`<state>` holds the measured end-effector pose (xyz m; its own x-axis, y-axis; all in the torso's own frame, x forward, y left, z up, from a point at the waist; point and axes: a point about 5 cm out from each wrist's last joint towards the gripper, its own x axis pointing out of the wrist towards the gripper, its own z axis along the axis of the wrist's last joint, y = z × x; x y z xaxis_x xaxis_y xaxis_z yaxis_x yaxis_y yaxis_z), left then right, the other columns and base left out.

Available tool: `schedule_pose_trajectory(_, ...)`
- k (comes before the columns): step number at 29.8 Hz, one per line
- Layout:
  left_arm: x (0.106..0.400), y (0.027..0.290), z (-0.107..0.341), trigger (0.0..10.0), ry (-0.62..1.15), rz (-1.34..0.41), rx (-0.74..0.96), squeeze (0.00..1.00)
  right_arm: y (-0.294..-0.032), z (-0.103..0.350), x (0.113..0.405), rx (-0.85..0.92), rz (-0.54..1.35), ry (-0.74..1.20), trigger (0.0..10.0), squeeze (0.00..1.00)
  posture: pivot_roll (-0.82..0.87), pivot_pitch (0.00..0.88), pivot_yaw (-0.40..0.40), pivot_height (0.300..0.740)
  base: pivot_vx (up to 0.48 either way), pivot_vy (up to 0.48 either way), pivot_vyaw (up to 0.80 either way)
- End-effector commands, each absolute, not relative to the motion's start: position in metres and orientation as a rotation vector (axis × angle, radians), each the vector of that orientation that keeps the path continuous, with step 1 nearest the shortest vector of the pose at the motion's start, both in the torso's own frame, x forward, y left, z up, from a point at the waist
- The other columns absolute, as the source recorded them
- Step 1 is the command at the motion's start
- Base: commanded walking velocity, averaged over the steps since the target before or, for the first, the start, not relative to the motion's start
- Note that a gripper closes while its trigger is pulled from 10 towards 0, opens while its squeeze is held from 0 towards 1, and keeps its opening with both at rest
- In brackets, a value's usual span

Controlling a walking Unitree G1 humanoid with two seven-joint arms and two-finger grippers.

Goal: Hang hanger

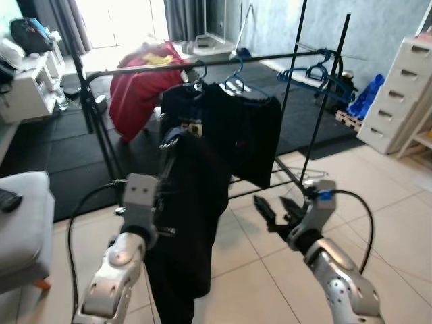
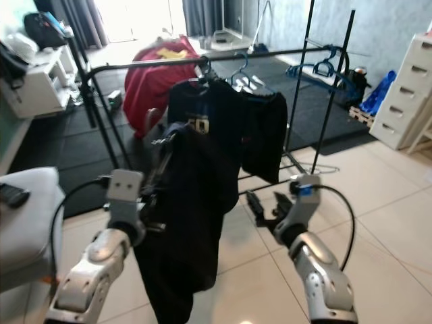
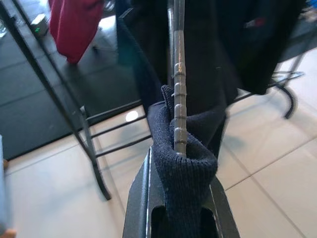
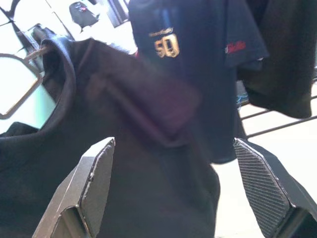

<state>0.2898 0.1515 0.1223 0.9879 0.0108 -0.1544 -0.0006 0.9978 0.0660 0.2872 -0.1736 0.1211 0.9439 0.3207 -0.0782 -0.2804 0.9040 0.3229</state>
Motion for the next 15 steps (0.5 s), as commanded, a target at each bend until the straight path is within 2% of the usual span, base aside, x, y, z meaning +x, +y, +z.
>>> schedule_pose_trajectory(1,0.297,0.147,0.131,10.0,0.126,0.008,0.072,0.00,-0.176,0.123,0.287,0.319,0.311,0.121,10.0,0.00,-0.19,0.000,0.034,0.740,0.480,0.000,0.00)
schedule_pose_trajectory(8,0.304,0.135,0.133,10.0,0.122,-0.011,0.071,0.00,-0.172,0.122,0.285,0.333,0.334,0.124,10.0,0.00,-0.20,0.000,0.047,0.740,0.480,0.000,0.00)
schedule_pose_trajectory(15,0.311,0.136,0.136,10.0,0.127,0.010,0.077,0.00,-0.171,0.122,0.283,0.342,0.346,0.124,10.0,0.00,-0.20,0.000,0.048,0.740,0.480,0.000,0.00)
